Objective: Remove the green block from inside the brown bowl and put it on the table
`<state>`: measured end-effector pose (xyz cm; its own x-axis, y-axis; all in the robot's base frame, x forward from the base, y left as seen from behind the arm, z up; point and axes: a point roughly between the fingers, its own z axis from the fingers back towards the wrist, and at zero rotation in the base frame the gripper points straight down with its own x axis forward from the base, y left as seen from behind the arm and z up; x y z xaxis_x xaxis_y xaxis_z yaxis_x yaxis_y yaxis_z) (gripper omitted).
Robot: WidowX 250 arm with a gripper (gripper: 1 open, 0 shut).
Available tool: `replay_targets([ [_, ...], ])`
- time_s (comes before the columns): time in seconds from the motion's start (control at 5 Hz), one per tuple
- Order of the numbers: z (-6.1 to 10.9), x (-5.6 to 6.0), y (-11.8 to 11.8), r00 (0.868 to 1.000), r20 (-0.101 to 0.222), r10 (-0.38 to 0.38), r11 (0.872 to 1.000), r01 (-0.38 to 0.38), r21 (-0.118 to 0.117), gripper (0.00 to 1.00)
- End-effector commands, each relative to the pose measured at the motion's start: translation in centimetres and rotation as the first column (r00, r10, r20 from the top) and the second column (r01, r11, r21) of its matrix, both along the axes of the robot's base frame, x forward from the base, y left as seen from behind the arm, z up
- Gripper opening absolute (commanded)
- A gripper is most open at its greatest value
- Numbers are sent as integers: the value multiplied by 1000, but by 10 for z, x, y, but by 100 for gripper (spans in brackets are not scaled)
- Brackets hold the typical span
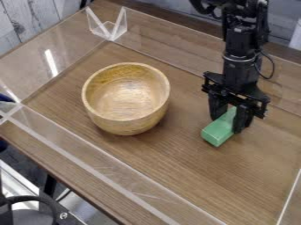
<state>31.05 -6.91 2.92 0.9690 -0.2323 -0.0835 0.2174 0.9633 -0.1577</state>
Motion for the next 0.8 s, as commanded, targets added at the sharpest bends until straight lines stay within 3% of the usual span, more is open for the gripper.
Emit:
replay_targets([
  [0.0, 16, 12, 3, 998, 53, 17, 1000, -17, -10, 100],
  [0.6, 38, 8, 14, 996, 72, 54, 999, -53, -9, 100],
])
